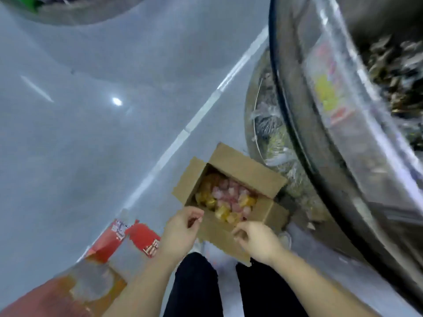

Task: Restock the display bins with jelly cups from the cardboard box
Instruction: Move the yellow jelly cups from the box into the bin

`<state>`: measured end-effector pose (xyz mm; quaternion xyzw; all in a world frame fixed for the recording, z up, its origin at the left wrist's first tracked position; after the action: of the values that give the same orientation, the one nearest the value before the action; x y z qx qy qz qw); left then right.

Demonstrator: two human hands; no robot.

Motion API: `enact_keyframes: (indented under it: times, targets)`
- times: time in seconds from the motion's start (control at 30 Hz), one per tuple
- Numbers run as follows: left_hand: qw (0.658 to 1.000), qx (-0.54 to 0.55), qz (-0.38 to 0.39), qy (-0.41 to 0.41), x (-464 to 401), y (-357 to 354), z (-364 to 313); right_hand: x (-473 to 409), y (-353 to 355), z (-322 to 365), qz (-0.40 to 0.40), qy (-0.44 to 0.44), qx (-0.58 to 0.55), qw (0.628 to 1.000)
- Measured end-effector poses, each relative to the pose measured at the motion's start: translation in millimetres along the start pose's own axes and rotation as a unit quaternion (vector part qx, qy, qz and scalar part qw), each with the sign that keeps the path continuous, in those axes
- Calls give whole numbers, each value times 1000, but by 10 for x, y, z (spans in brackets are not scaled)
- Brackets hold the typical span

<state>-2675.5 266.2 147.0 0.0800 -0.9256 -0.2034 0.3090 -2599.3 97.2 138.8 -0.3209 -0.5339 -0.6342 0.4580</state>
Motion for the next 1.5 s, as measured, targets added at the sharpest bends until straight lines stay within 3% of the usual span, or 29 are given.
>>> enact_keyframes:
  times: [0.1, 0.2, 0.37, 0.47, 0.57, 0.67, 0.77, 0.87, 0.97, 1.1, 1.2, 1.33, 1.5]
  targets:
    - [997, -37, 62, 4, -555, -345, 633, -891, -304, -144, -14, -44, -4, 999]
    - [981, -151, 121, -28, -1154, -700, 1075, -1639, -592, -305, -42, -61, 20, 997]
    - [928, -321, 190, -14, -1840, -1182, 1601, -2515, -1131, -298, -94, 87, 217, 968]
    - [882, -404, 239, 32, -1949, -1398, 1898, -2715, -1407, -300, -77, 108, 291, 947]
    - [856, -459, 231, 48, -2048, -1498, 2001, -2789, -1437, -289, -144, 125, 332, 924]
    - [856, -468, 216, 29, -2076, -1498, 1947, -2736, -1312, -318, -177, 90, 304, 932]
    - [908, -376, 184, -1, -1968, -1400, 1809, -2502, -1088, -521, -181, 0, 82, 980]
    - [977, -170, 110, -60, -1629, -1209, 1415, -1940, -796, -631, -173, -38, -199, 964]
    - [992, -32, 17, -123, -1129, -832, 754, -1146, -460, -541, -196, -40, -346, 917]
    - [981, 60, -53, -178, -415, -194, -298, 117, 98, -128, -223, -4, -443, 869]
    - [965, 53, -76, -246, 150, 302, -1204, 1114, 522, 254, -239, 46, -490, 837]
    - [934, 37, -68, -350, 799, 831, -2358, 2267, 1039, 551, -300, 94, -514, 798]
    - [894, 106, -27, -434, 1328, 970, -3475, 3429, 1607, 434, -355, 151, -521, 761]
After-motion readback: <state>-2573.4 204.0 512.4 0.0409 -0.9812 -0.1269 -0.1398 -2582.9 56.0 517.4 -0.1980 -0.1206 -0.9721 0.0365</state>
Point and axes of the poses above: each hand's wrist, its own x-axis away from the middle knuckle, its own y-axis out of the back of the hand, z = x × y, the point moved 4 cm from there along -x, towards the middle knuckle, and after that the axes turned 14 degrees about -y, right-handed, at the moved point
